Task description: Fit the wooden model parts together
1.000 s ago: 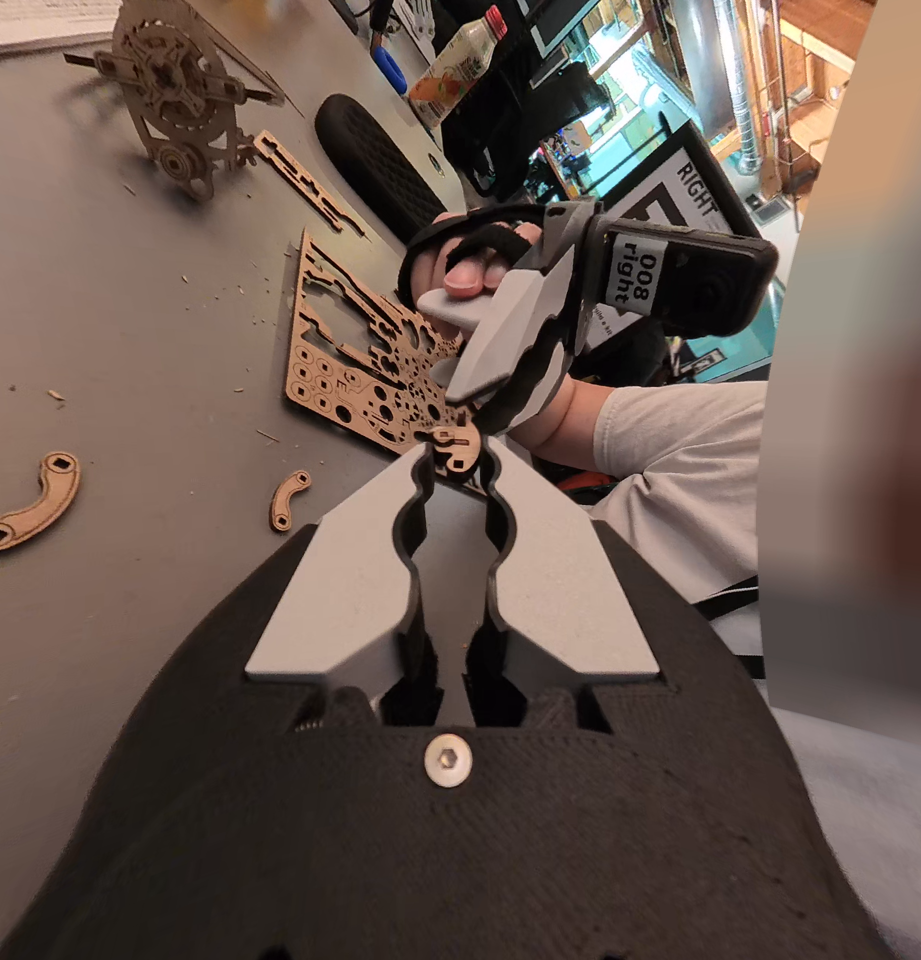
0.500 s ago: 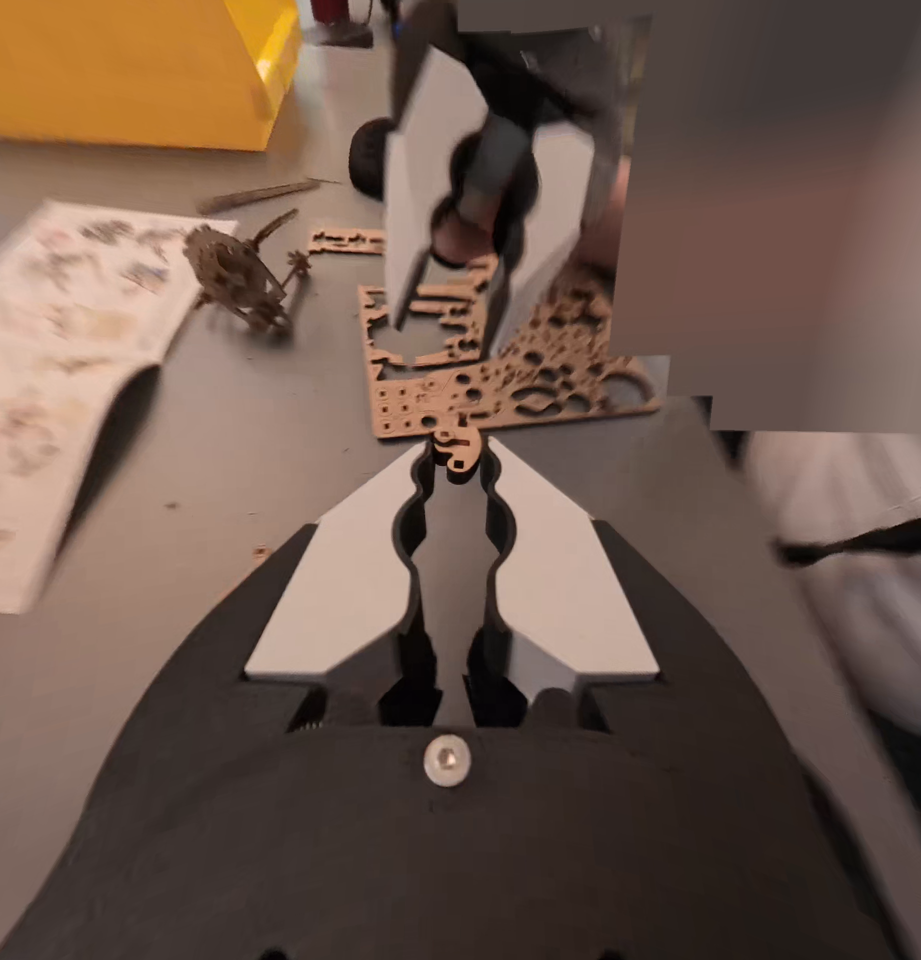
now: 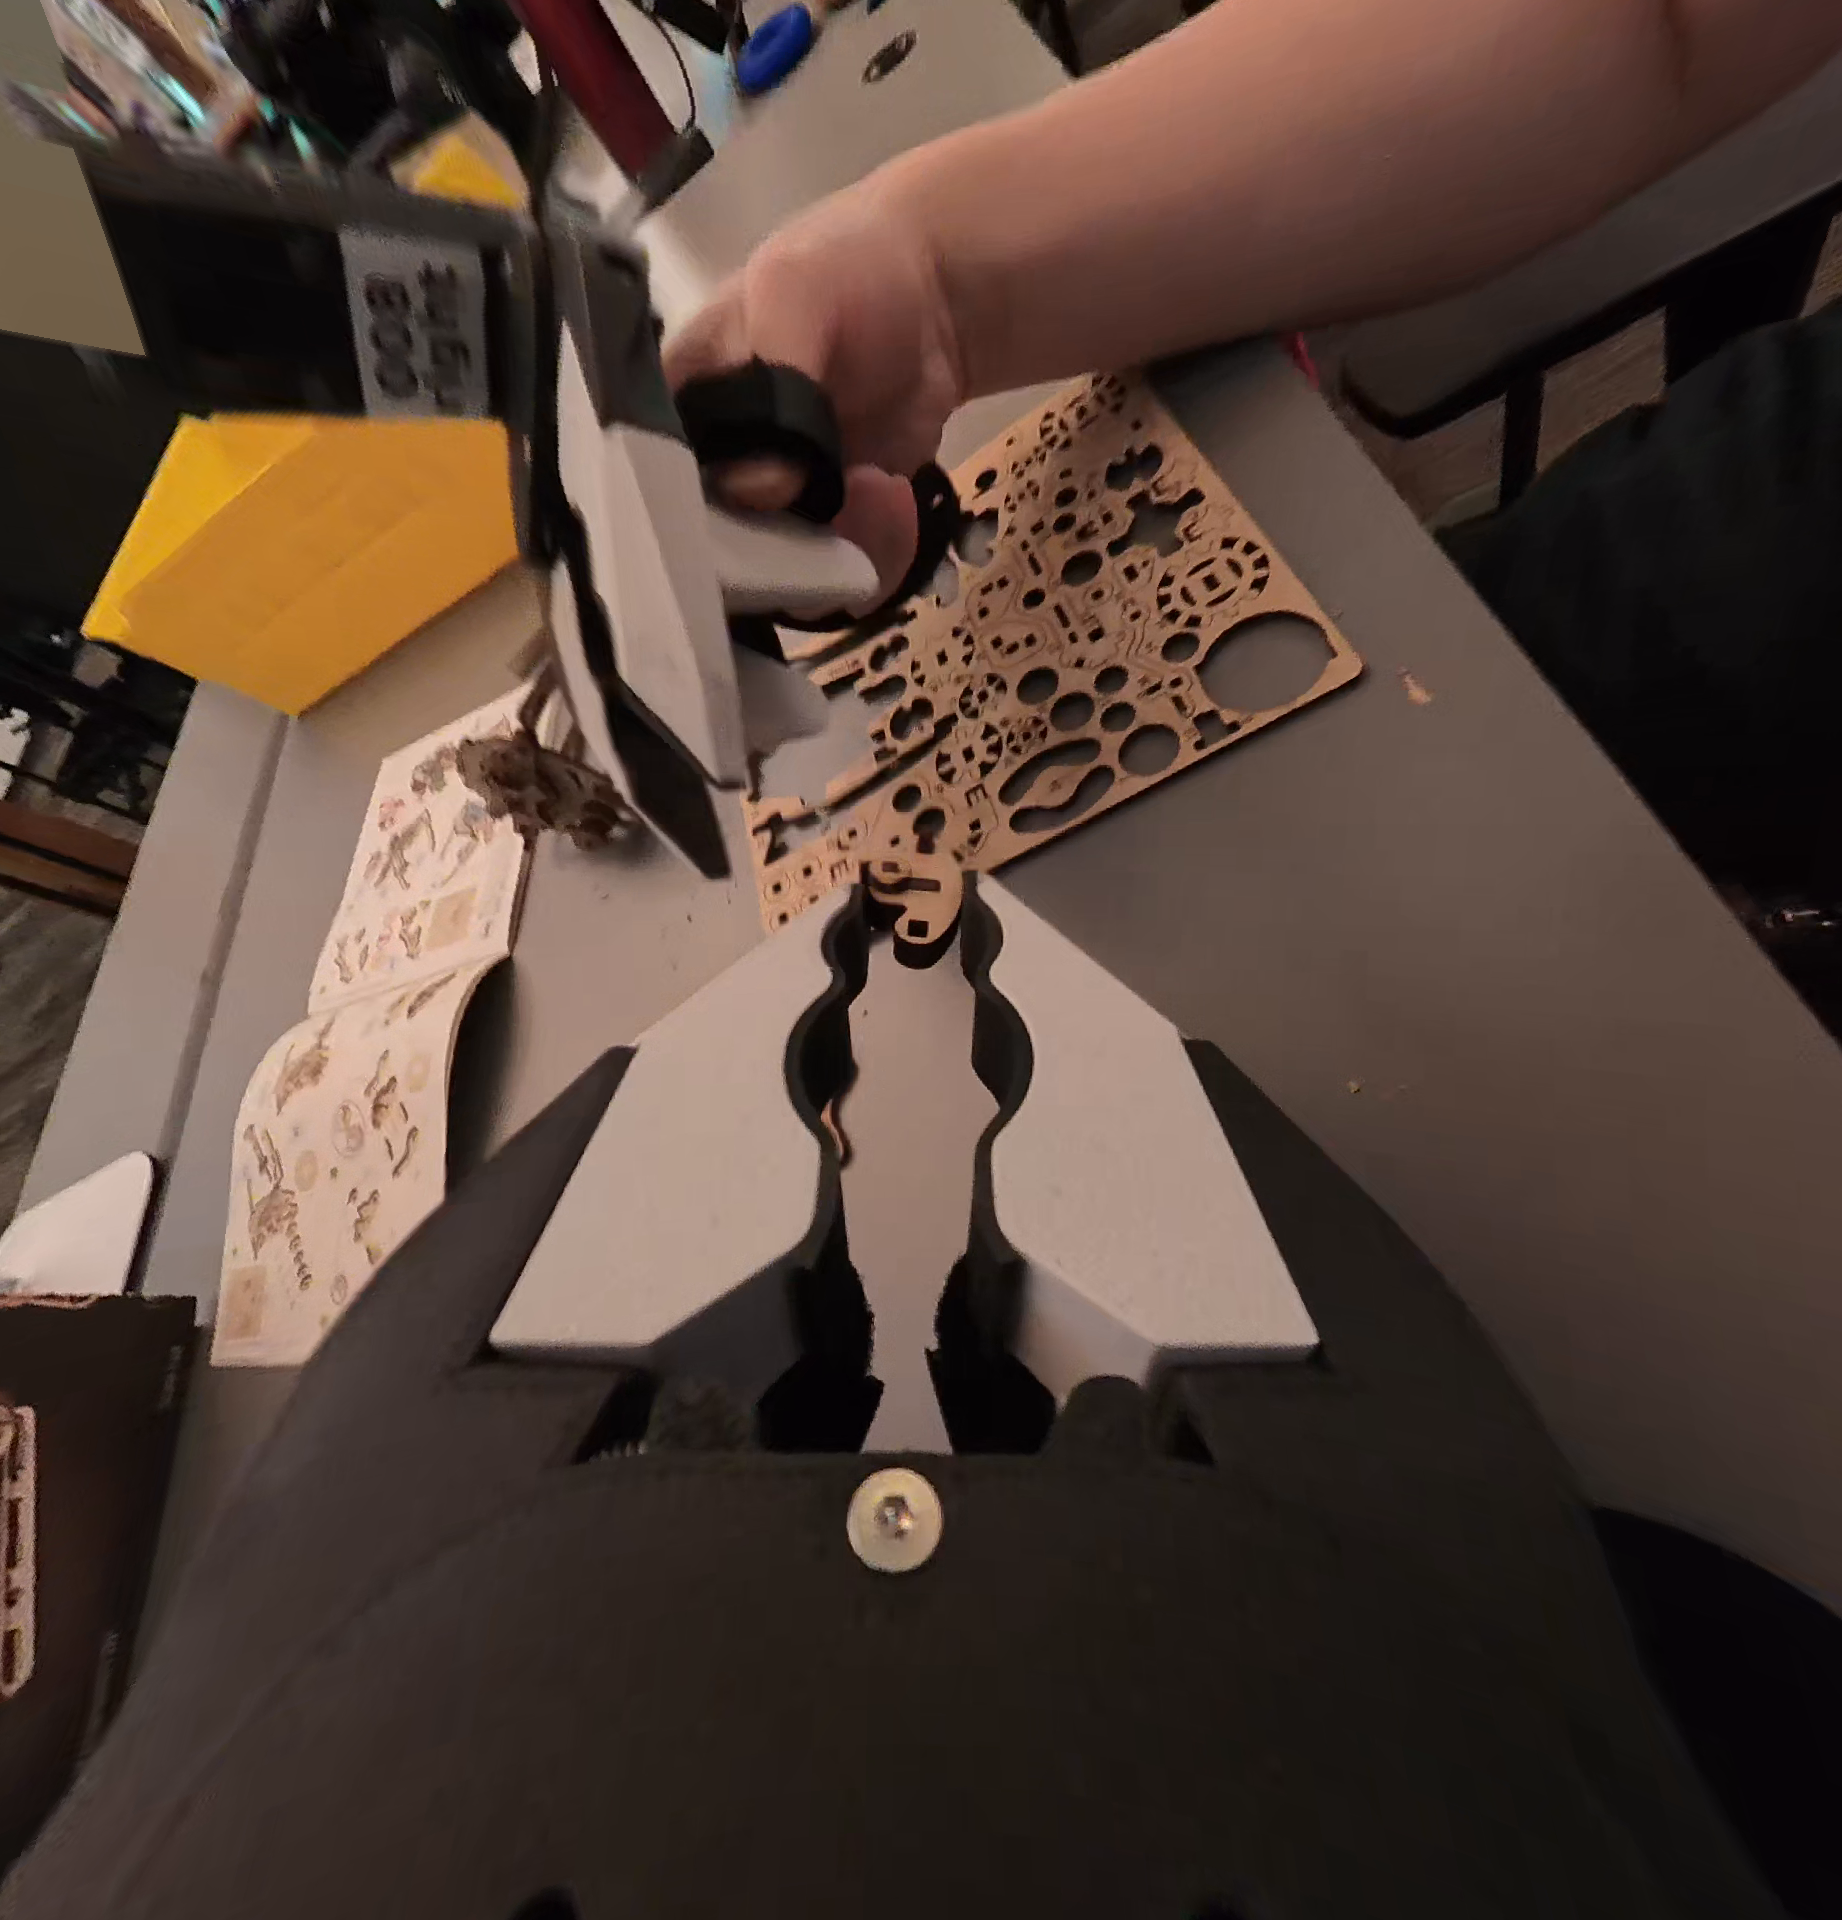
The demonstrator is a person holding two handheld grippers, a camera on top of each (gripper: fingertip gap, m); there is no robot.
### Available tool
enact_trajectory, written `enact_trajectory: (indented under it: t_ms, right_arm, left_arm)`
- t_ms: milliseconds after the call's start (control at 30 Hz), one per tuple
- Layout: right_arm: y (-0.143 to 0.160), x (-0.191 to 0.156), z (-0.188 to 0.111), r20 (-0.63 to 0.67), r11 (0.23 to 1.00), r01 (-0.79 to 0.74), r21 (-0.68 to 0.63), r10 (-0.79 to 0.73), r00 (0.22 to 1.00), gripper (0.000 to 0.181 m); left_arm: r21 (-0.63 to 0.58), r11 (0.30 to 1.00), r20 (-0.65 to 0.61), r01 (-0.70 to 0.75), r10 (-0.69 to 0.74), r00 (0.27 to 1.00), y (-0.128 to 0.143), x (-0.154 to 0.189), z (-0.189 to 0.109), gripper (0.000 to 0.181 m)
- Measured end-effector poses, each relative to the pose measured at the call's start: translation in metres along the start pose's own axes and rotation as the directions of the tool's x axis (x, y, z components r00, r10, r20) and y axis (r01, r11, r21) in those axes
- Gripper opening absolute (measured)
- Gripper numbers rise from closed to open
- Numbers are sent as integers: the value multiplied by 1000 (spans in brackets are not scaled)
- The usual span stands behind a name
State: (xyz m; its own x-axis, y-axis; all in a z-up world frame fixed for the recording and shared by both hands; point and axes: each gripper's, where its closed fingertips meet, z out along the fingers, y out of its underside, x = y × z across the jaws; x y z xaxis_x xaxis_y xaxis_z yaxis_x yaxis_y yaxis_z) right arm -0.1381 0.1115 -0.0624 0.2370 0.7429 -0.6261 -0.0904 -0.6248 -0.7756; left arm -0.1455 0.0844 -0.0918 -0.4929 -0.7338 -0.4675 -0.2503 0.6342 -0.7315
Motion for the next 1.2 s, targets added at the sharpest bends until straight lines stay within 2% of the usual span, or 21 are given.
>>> enact_trajectory:
  t_ms: [167, 333, 633, 867, 967, 1033, 1200]
  right_arm:
    - [13, -16, 6, 112, 997, -32, -73, 40, 993, 12]
    - [20, -26, 10, 166, 992, -57, -115, 76, 983, 14]
    - [25, -21, 11, 139, 989, -64, -137, 83, 987, 15]
    - [33, -25, 16, 164, 980, -80, -180, 110, 980, 14]
    - [34, -24, 17, 163, 979, -88, -183, 118, 979, 12]
    - [35, -27, 17, 177, 978, -83, -190, 117, 977, 3]
    - [37, -27, 17, 169, 978, -58, -201, 93, 981, 2]
  left_arm:
    - [51, 998, 23, -39, 38, 999, -14, 5, -4, 15]
    - [33, 996, 54, -82, 80, 995, -17, 10, -3, 15]
    - [22, 995, 94, -96, 94, 991, -20, 9, -4, 14]
    - [13, 996, 100, -90, 88, 991, -16, 9, -3, 14]
    - [16, 995, 98, -94, 92, 991, -16, 10, -3, 15]
    - [16, 995, 97, -94, 92, 991, -15, 10, -3, 15]
    - [27, 997, 86, -71, 69, 994, -16, 12, -2, 15]
